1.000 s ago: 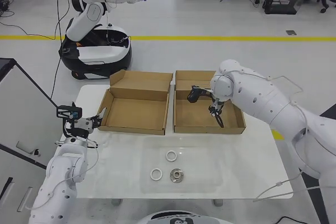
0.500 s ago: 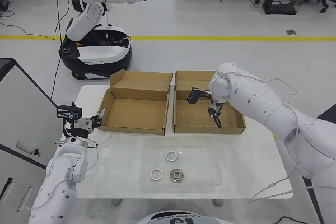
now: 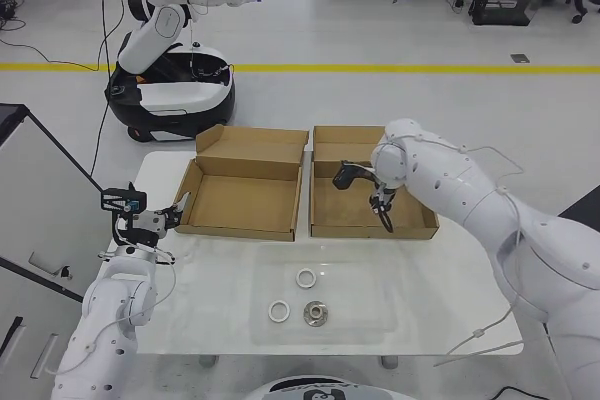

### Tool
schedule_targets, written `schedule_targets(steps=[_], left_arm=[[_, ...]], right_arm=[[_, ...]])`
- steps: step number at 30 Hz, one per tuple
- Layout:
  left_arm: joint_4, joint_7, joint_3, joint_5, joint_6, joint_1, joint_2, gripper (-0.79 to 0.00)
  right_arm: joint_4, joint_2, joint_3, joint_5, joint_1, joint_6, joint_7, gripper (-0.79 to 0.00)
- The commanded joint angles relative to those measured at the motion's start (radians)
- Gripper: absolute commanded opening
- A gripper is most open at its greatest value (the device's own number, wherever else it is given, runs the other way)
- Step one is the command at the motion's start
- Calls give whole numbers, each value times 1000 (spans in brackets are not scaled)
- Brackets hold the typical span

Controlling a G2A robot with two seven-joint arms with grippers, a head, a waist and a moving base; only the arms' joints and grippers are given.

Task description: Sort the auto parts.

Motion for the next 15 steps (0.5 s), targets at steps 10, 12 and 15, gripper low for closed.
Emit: schedule_targets(steps=[10,12,15], left_arm=[[0,0,0,0,0,0,0,0],[0,0,0,0,0,0,0,0],[0,0,0,0,0,0,0,0]], right_arm=[[20,-20,8,-48,-19,14,-34,-785],[26,-24,10,-59,-22,18,-40,-785],[33,-28,14,-68,-26,19,-44,-785]])
